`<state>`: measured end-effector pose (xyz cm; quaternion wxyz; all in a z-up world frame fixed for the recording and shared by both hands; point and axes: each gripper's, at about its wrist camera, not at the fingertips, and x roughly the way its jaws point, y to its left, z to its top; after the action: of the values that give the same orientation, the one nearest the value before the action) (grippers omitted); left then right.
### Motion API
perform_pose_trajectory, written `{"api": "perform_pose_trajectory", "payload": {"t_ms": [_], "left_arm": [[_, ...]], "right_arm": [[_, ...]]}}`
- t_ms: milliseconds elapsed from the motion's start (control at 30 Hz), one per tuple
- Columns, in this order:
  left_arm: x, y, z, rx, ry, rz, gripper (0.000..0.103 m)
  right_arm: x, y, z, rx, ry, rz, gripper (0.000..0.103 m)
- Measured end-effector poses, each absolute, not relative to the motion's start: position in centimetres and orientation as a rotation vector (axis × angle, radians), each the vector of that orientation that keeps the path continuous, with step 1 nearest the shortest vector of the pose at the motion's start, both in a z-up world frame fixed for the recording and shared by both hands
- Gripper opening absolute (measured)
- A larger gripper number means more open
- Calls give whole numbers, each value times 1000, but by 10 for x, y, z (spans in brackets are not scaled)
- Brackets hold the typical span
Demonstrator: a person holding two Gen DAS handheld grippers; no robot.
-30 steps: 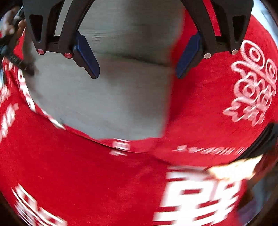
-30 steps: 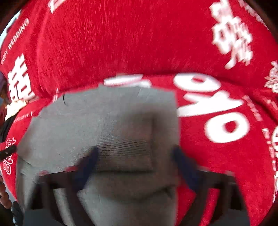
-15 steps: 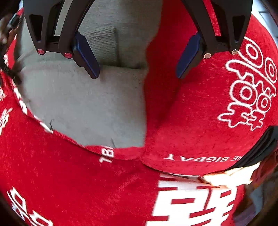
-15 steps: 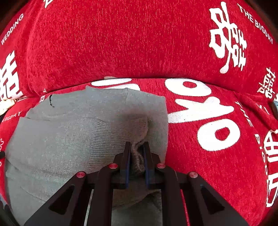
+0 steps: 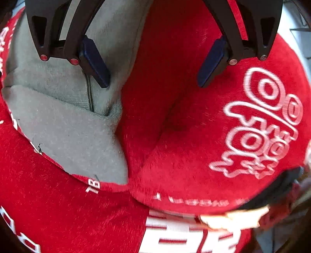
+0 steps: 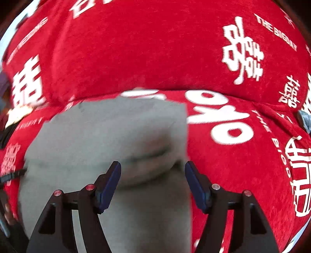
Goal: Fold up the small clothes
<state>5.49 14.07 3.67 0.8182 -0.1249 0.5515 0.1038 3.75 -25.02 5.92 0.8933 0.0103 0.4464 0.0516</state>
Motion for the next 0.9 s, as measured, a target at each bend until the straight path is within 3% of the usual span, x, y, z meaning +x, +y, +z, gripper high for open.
{"api": "perform_pose_trajectory", "payload": {"t_ms": [267,400,467,900], "left_arm": [[49,91,51,-232,1161,129,92],[26,32,49,-82,1154,-9,92],[12,13,43,6,1132,-18,100],[-48,29,42,-63,1114,-7,103]], "right_arm": [[24,-183,22,-154,1030,227,72],[6,-183,17,-185,977,205,79],[-4,-193,15,-149,988,217,81],[-108,-223,8,-190,919,236,84]]}}
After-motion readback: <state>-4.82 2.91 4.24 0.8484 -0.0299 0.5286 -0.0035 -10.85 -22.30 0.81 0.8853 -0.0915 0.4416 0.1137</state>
